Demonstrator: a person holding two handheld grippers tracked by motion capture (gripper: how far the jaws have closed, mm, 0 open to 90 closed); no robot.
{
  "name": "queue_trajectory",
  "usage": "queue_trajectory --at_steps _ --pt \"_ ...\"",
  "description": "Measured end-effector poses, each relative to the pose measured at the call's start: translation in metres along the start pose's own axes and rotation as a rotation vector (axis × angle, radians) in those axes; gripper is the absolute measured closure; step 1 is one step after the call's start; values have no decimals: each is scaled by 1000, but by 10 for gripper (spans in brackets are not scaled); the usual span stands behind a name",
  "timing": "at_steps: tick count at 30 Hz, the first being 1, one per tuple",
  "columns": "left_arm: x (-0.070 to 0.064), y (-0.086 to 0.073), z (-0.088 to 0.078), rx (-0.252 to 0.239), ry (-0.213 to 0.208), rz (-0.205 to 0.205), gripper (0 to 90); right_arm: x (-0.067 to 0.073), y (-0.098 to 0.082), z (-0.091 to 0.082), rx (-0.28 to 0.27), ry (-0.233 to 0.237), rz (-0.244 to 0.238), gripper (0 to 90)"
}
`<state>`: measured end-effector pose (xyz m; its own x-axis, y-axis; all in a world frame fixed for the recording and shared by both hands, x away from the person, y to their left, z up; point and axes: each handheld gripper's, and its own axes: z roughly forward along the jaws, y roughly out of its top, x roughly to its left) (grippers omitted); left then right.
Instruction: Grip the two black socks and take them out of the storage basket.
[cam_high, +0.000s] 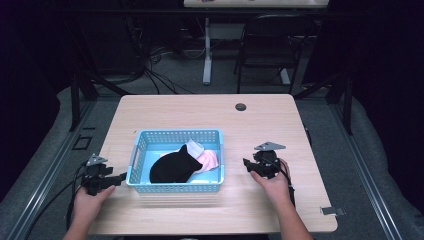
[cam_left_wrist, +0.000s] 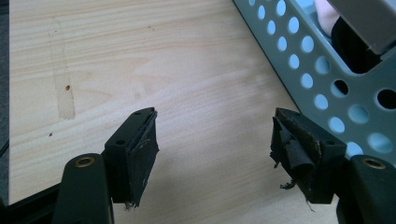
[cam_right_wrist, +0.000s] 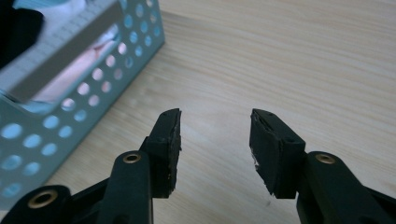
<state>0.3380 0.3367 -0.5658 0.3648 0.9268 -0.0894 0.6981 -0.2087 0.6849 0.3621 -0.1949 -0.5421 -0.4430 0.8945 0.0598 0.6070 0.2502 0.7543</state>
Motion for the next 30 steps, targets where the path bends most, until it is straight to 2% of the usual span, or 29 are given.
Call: queue_trajectory --at_steps 3,6,9,16,18,23,30 --pt "2 -2 -2 -8 0 -13 314 5 7 -3 12 23 2 576" --pt "2 -3 -2 -2 6 -14 314 14 14 -7 10 88 -4 611" --pt "3 -4 -2 -4 10 -14 314 27 25 -10 -4 109 -32 625" --pt "2 -4 -3 -2 11 -7 314 59 50 -17 -52 189 -92 667" --pt "2 -4 -3 -1 10 -7 314 67 57 -13 -55 208 -108 682" --pt "3 -3 -3 -2 8 -10 314 81 68 4 -41 250 -104 699" --pt "2 -3 -3 0 4 -8 314 98 83 25 -7 273 -125 668"
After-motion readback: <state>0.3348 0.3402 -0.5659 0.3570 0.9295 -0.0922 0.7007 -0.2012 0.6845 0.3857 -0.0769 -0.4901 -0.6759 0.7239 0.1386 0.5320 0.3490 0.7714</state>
